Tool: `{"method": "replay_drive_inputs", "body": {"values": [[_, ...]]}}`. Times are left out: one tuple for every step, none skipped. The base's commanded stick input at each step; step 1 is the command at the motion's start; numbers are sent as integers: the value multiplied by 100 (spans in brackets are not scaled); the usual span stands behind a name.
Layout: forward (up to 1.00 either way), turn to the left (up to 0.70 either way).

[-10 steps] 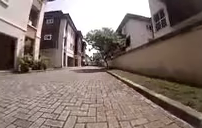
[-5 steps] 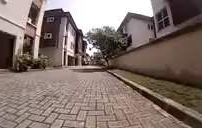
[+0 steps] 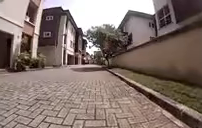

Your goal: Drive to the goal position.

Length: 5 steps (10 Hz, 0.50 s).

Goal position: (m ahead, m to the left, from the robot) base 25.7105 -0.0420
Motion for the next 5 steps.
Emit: {"method": "replay_drive_inputs", "body": {"values": [[50,0],[50,0],[50,0],[50,0],[50,0]]}}
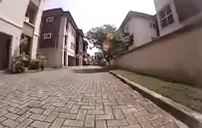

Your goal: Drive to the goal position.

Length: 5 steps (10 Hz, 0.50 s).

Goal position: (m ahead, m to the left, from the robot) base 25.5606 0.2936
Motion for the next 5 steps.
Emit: {"method": "replay_drive_inputs", "body": {"values": [[50,0],[50,0],[50,0],[50,0],[50,0]]}}
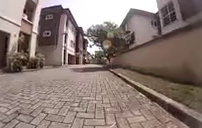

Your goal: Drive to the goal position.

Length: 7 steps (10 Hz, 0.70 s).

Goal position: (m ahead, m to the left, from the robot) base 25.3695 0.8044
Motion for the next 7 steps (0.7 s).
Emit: {"method": "replay_drive_inputs", "body": {"values": [[50,0],[50,0],[50,0],[50,0],[50,0],[50,0],[50,0]]}}
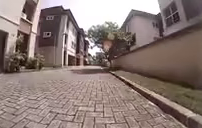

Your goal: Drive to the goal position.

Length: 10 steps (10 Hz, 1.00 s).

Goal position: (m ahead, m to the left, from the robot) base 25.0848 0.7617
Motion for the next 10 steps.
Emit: {"method": "replay_drive_inputs", "body": {"values": [[50,0],[50,0],[50,0],[50,0],[50,0],[50,0],[50,0],[50,0],[50,0],[50,0]]}}
